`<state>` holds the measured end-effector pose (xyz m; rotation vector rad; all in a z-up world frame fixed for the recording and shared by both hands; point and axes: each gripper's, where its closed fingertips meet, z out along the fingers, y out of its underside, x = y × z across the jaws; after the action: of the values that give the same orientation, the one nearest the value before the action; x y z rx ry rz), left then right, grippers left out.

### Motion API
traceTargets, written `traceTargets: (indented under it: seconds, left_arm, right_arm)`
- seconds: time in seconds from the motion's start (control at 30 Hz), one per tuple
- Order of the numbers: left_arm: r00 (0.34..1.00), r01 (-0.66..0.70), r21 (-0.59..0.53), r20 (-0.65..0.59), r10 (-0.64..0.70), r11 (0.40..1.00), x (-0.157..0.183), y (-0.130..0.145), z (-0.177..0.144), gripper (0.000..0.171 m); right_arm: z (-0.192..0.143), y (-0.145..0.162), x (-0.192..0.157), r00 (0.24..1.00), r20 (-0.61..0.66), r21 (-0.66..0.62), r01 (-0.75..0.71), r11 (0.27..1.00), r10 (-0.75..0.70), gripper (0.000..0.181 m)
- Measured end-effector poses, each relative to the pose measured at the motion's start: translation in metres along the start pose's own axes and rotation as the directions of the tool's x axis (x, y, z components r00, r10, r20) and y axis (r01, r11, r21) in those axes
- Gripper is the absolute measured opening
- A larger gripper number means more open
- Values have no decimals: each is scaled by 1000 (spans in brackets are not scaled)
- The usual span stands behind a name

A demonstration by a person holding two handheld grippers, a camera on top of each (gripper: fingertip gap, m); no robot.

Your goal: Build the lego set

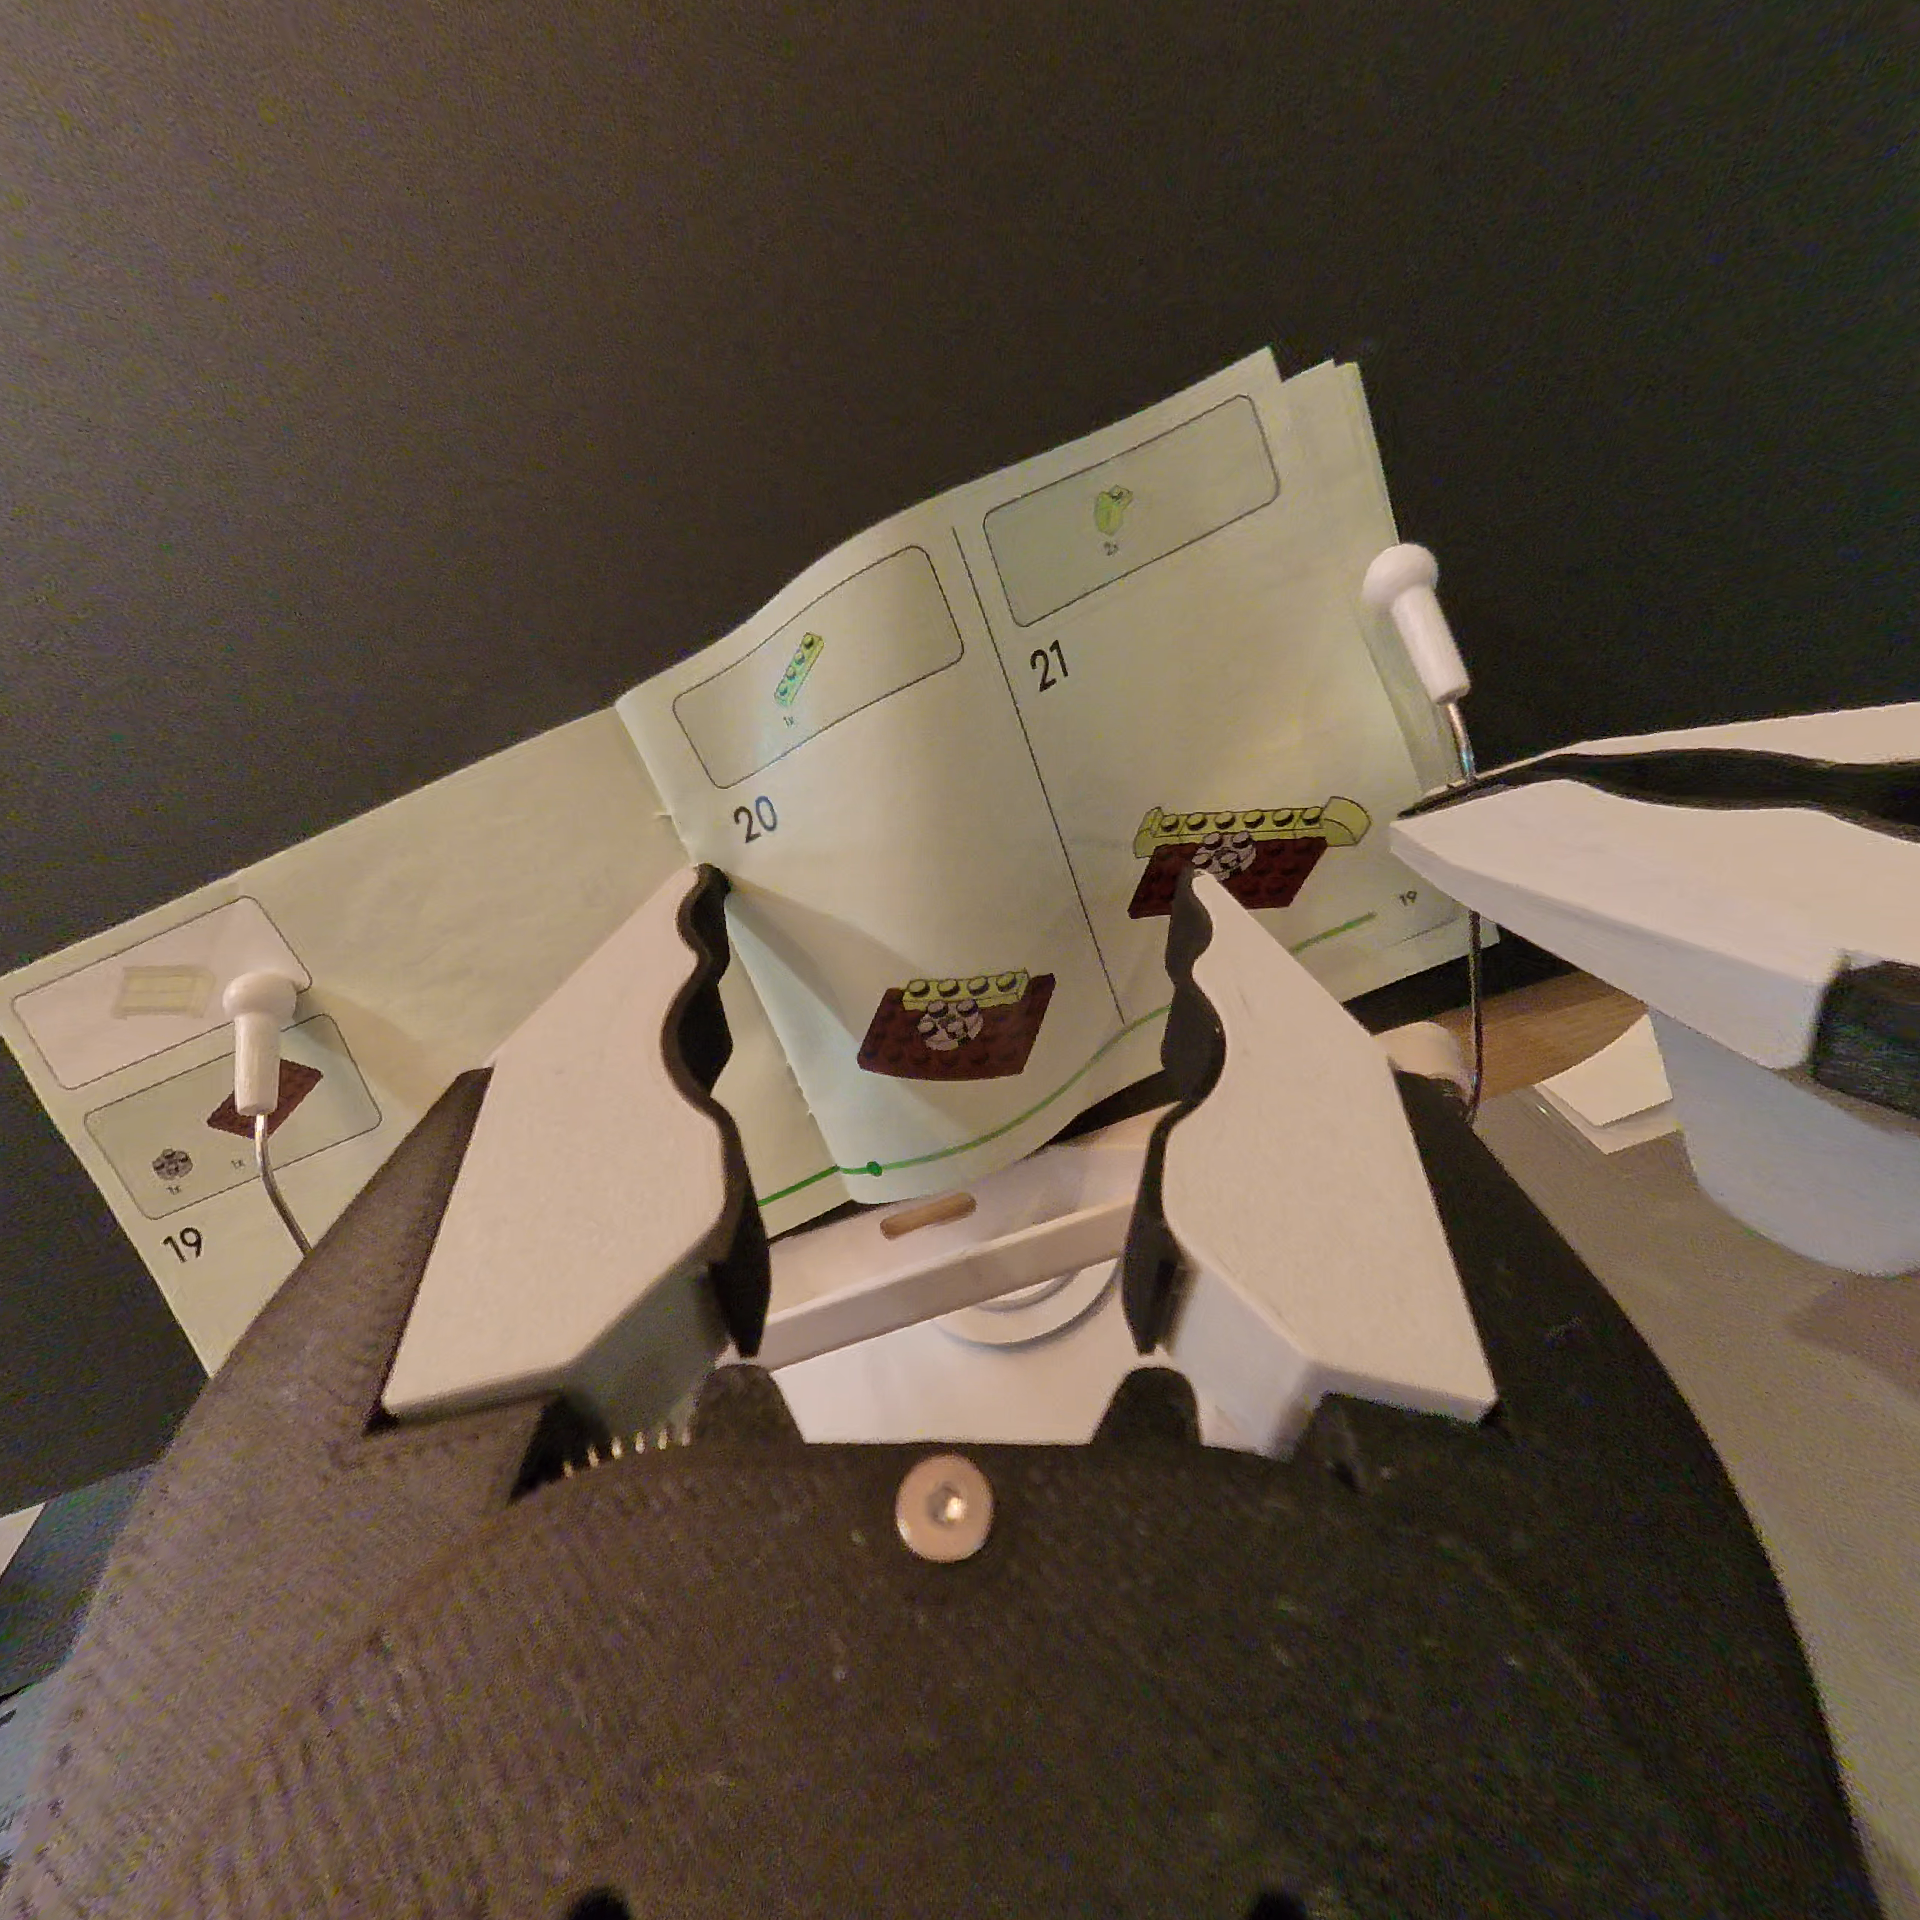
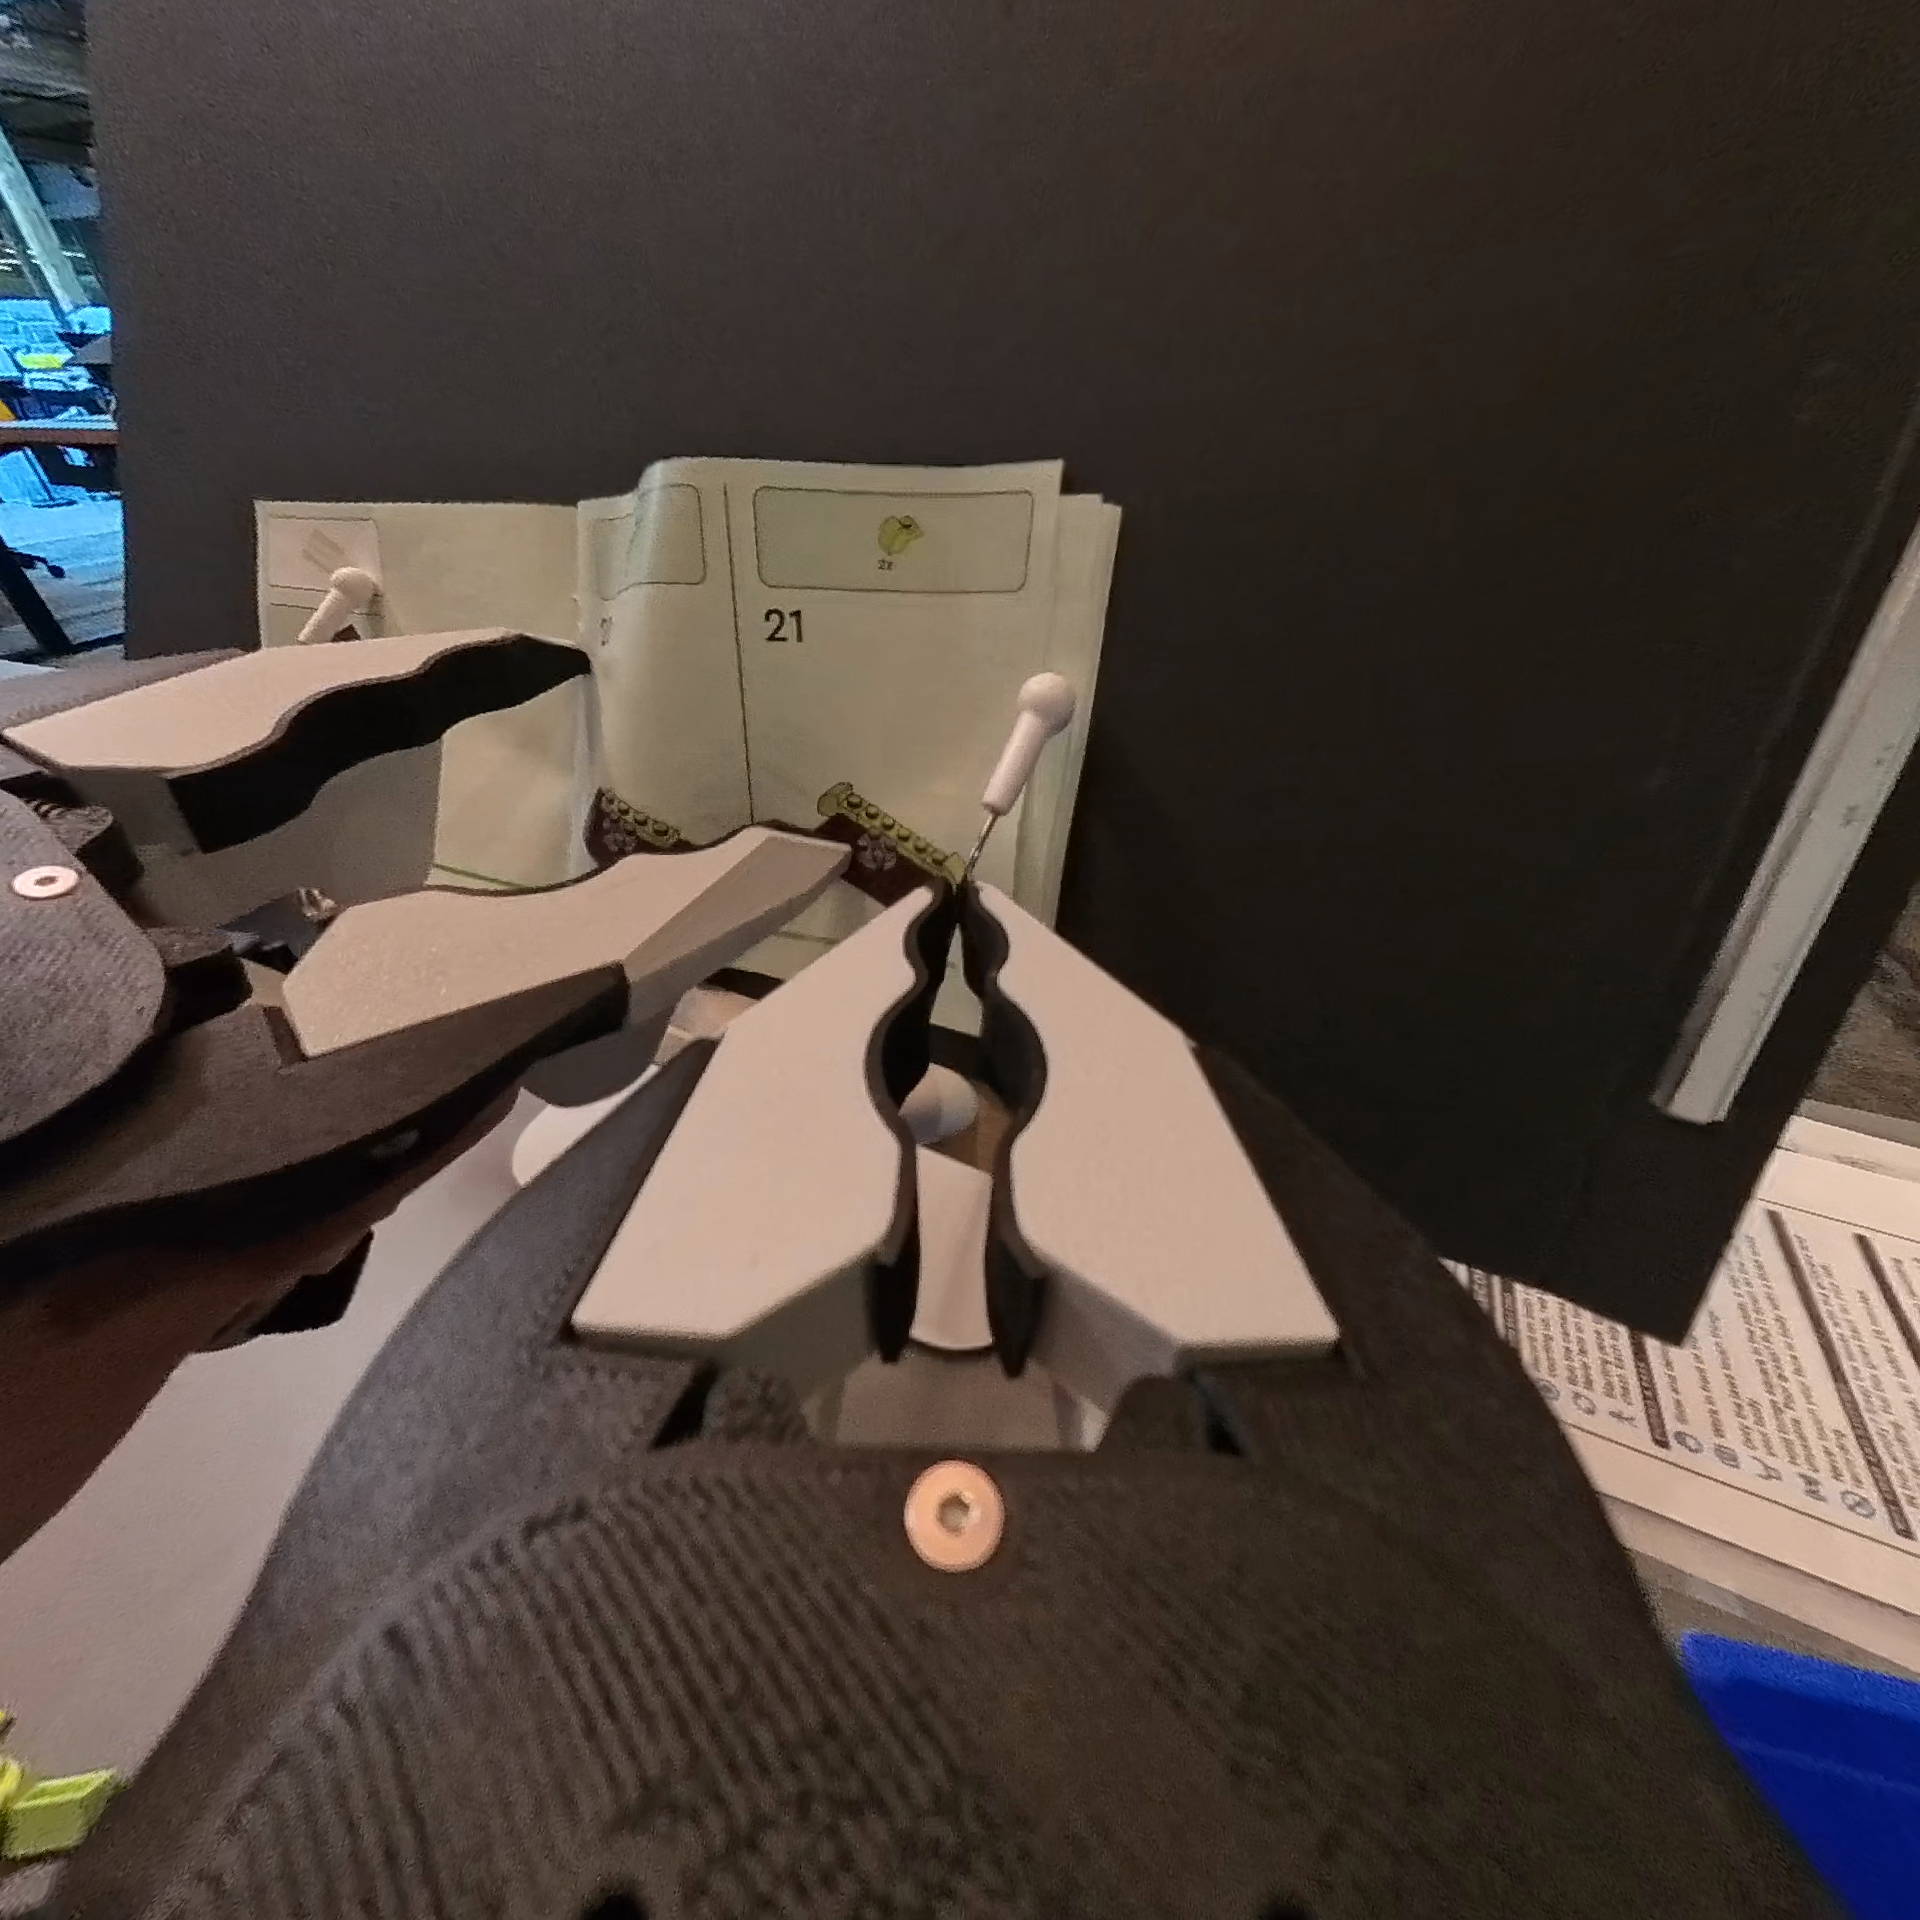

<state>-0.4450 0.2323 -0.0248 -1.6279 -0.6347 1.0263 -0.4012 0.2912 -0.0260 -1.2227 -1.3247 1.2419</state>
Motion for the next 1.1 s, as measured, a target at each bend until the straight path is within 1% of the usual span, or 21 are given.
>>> traceTargets:
  seconds: [0.17, 0.23, 0.43, 0.53, 0.63, 0.7, 0.77, 0.97, 1.03, 1.1]
  left_arm:
    - [1000, 19, 5, -1, -19, 1000, -5, -1, -2, 75]
    - [1000, 30, 7, -9, -30, 1000, -7, -1, -2, 70]
    - [997, 64, 8, -42, -64, 998, -10, -2, -4, 67]
    - [996, 76, 11, -56, -75, 997, -11, -3, -5, 64]
    - [990, 118, 24, -77, -116, 993, -19, -6, -9, 55]
    - [982, 170, 40, -90, -166, 985, -31, -9, -12, 52]
    - [973, 220, 55, -77, -216, 974, -50, -12, -17, 53]
    - [935, 345, 134, 35, -352, 929, -127, -20, -42, 59]
    - [924, 372, 132, 42, -380, 919, -142, -19, -49, 60]
    - [918, 392, 98, 24, -396, 915, -148, -15, -51, 59]
  right_arm:
    - [1, 0, -1, 1000, 2, 1, 14, 1000, -14, 0]
    - [2, 0, -3, 999, 3, 3, 43, 999, -43, 1]
    - [5, -1, -13, 992, 7, 11, 125, 992, -125, 0]
    - [6, -1, -13, 993, 4, 15, 116, 993, -116, 0]
    - [7, -1, -13, 996, 16, 17, 86, 996, -87, 0]
    - [7, -1, -13, 996, 18, 16, 83, 996, -83, 0]
    - [7, -1, -13, 996, 13, 15, 87, 996, -87, 0]
    - [8, -1, -12, 995, -3, 10, 96, 995, -96, 1]
    - [8, -1, -10, 995, -17, 10, 95, 995, -95, 0]
    - [9, -1, -9, 994, -35, 7, 102, 995, -102, 1]
